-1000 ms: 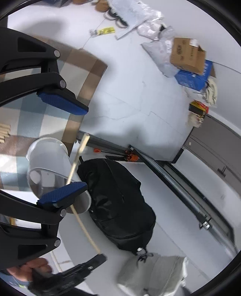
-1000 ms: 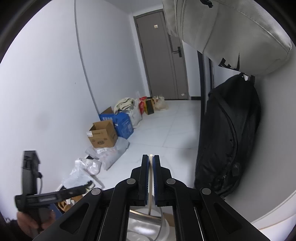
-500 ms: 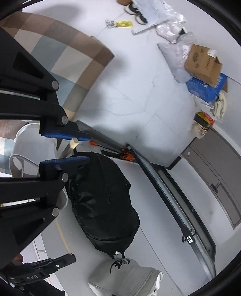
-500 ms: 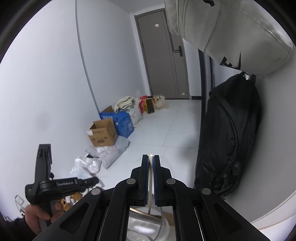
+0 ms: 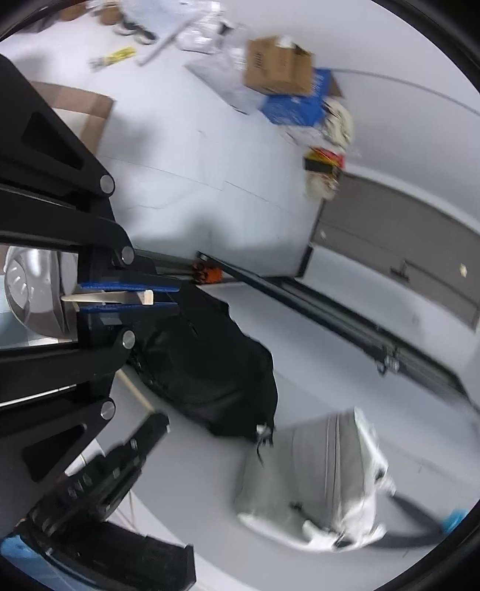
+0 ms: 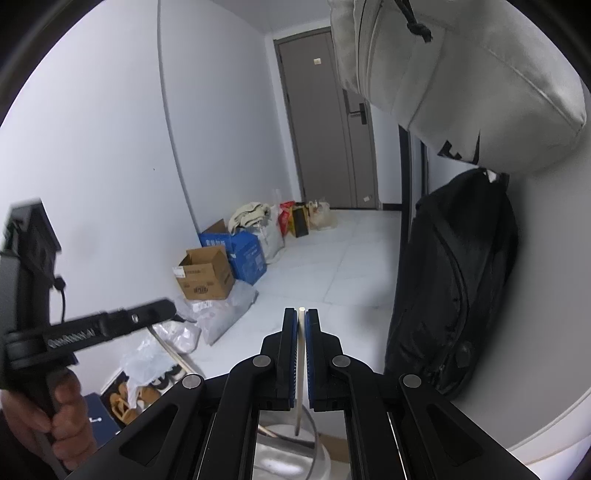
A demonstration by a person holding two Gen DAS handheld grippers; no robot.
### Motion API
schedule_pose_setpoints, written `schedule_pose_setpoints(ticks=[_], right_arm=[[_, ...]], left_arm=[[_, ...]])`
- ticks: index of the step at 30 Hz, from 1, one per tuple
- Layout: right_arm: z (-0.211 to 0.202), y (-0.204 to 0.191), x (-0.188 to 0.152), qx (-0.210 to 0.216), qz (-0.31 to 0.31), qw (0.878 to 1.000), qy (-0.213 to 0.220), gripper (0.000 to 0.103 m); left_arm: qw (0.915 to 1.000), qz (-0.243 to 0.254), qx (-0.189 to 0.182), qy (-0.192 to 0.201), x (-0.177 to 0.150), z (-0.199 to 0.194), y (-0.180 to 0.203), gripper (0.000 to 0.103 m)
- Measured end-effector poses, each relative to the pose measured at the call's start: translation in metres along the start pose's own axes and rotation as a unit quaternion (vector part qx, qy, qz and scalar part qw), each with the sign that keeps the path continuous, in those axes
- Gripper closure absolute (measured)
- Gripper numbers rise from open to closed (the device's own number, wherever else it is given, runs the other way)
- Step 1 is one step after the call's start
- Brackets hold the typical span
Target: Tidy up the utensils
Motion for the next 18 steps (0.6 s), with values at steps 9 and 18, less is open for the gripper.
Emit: schedule_pose_setpoints(ticks=[9, 18], right_arm=[[-0.004, 0.006, 0.004, -0.003, 0.007, 1.000, 0.005, 0.100], [-0.005, 0.009, 0.008, 0.001, 0.006, 1.000, 0.011, 0.100]], left_arm=[[0.9973, 0.072, -0.014, 0.000, 0.018, 0.002, 0.032, 0.102], [0.9894, 0.145, -0.001, -0.009, 0.006, 0.018, 0.041, 0.102]])
Point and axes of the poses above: each gripper's, at about its wrist camera, not at the fingertips, and z roughly the way its jaws point, y to its right, x to its top, the point moved 10 cm from there along z, roughly the way its jaws point, and after that the axes turned 8 degrees about y, right-handed, at the moved point
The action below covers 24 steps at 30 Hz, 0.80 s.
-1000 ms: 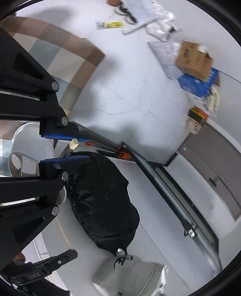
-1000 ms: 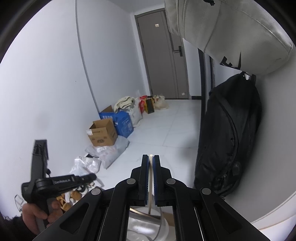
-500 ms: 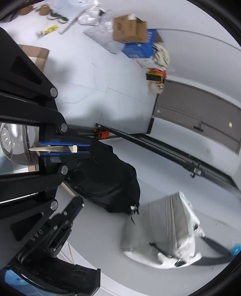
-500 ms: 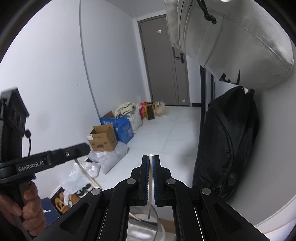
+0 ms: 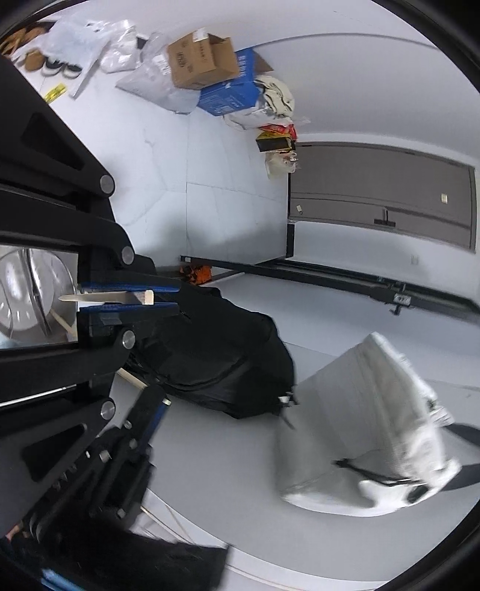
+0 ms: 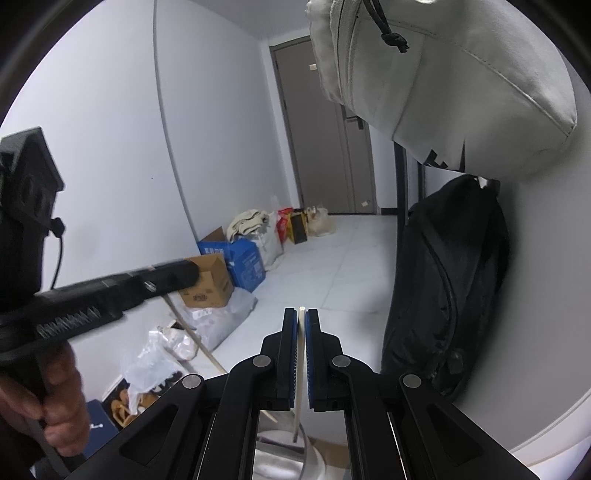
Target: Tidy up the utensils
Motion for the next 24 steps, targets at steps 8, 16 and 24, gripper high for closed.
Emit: schedule_pose_setpoints(ticks=[8, 16, 24], right_arm=[[0.008, -0.004, -0.019, 0.036, 0.018, 0.999, 0.001, 0.099], [0.014, 0.012, -0.047, 0.071, 0.109, 0.991, -0.034, 0.073], [-0.013, 0.041, -0.054, 0.068, 0.192, 0.979, -0.024, 0.053]], left_arm=[[0.9983, 0.012, -0.042, -0.039, -0.031, 0.016, 0.004, 0.102], [0.9920, -0.033, -0.099, -0.071, -0.042, 0.016, 0.001, 0.053], [0.9942, -0.050, -0.068, -0.067, -0.038, 0.000, -0.010, 0.046]])
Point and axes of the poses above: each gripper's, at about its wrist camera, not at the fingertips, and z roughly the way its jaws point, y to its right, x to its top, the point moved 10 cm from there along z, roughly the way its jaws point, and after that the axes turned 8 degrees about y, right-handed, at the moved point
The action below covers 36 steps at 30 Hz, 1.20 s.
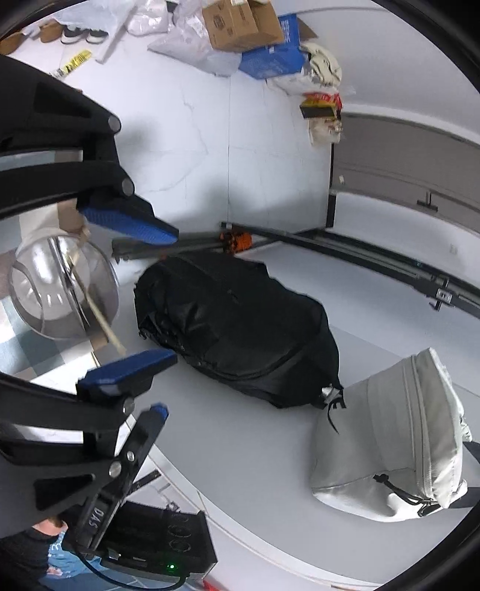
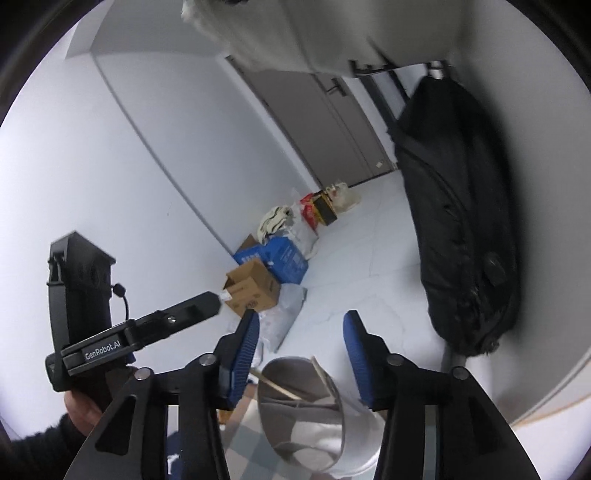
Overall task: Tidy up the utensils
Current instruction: 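Return the right tool to the stick pile and grasp another stick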
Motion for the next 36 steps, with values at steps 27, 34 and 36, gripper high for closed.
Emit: schedule_pose_setpoints(ticks=[27, 34, 36], right_arm=[[-0.048, -0.017, -0.200, -0.070, -0.003, 0.984, -0.166, 0.016], [-0.036, -0.016, -0.267, -0.062, 0.015, 0.968, -0.244, 0.036], [-0.031, -0.015, -0.277, -0.066, 0.017, 0.964, -0.257, 0.040]], left_arm=[[0.9899, -0.058, 0.127, -0.026, -0.152, -0.062, -0.046, 0.025], [0.9862, -0.067, 0.147, -0.039, -0.182, -0.067, -0.065, 0.025], [0.9854, -0.069, 0.151, -0.040, -0.187, -0.069, -0.071, 0.025]])
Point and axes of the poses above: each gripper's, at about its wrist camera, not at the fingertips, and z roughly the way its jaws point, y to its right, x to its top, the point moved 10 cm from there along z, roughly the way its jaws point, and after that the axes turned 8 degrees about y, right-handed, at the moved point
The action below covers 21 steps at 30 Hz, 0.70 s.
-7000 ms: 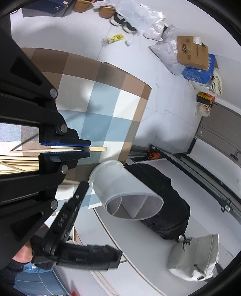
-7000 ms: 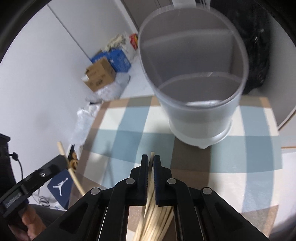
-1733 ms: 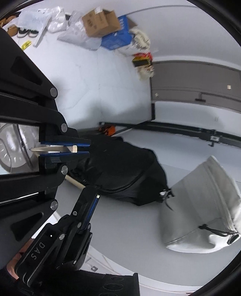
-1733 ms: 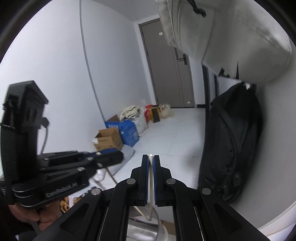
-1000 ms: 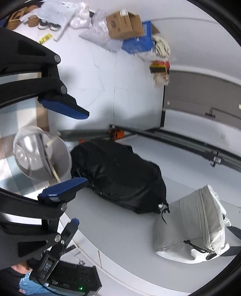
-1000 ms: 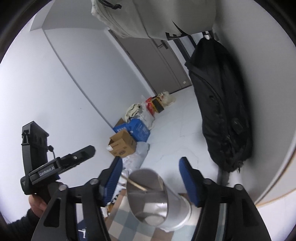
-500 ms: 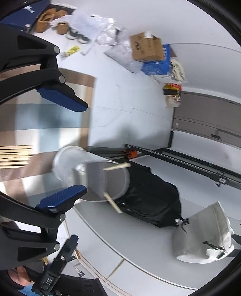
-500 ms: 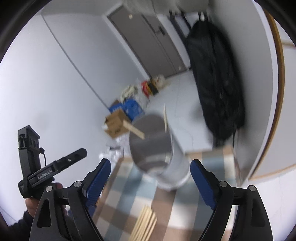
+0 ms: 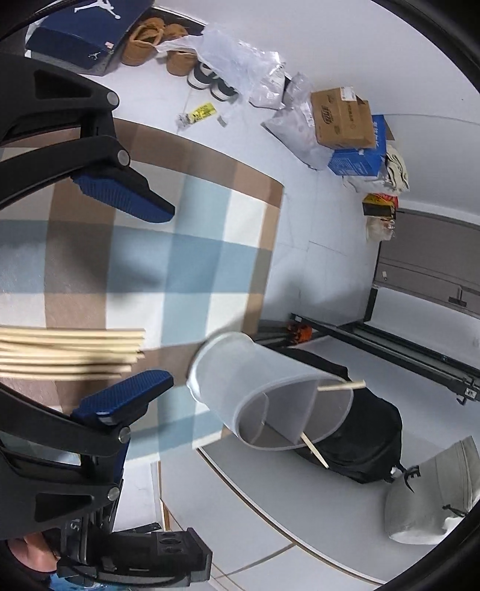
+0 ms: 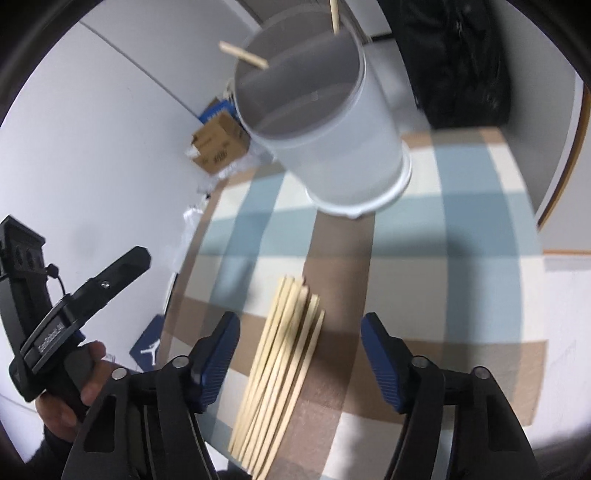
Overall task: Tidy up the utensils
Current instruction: 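Return the right tool to the stick pile and grasp another stick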
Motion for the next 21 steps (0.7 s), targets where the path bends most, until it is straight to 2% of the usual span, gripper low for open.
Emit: schedule_pose_setpoints(ticks=[3, 7, 14, 16, 18, 21], right_arm=[[0.014, -0.005, -0.006, -0.008, -0.011, 1.000, -0.017, 0.051], [0.037, -0.014, -0.007, -0.029, -0.041, 0.998, -0.031, 0.054], [0.067, -0.009, 0.010, -0.093, -0.075, 0.992, -0.034, 0.060], [0.070, -0.009, 0.014, -0.111, -0.090, 0.989, -0.034, 0.063], [0.072, -0.009, 0.015, -0.131, -0.108, 0.985, -0.035, 0.068], [0.077, -0.012, 0.013, -0.137, -0.122, 0.982, -0.035, 0.083]], left_arm=[[0.9999, -0.007, 0.015, 0.002, -0.005, 0.001, -0.014, 0.024], [0.9996, -0.025, 0.016, -0.004, -0.009, 0.003, -0.027, 0.025], [0.9992, -0.035, 0.013, -0.011, -0.016, 0.005, -0.041, 0.025], [0.9991, -0.033, 0.023, -0.010, -0.016, 0.004, -0.045, 0.025], [0.9991, -0.034, 0.023, -0.011, -0.017, 0.004, -0.048, 0.025], [0.9987, -0.044, 0.023, -0.012, -0.016, 0.004, -0.053, 0.025]])
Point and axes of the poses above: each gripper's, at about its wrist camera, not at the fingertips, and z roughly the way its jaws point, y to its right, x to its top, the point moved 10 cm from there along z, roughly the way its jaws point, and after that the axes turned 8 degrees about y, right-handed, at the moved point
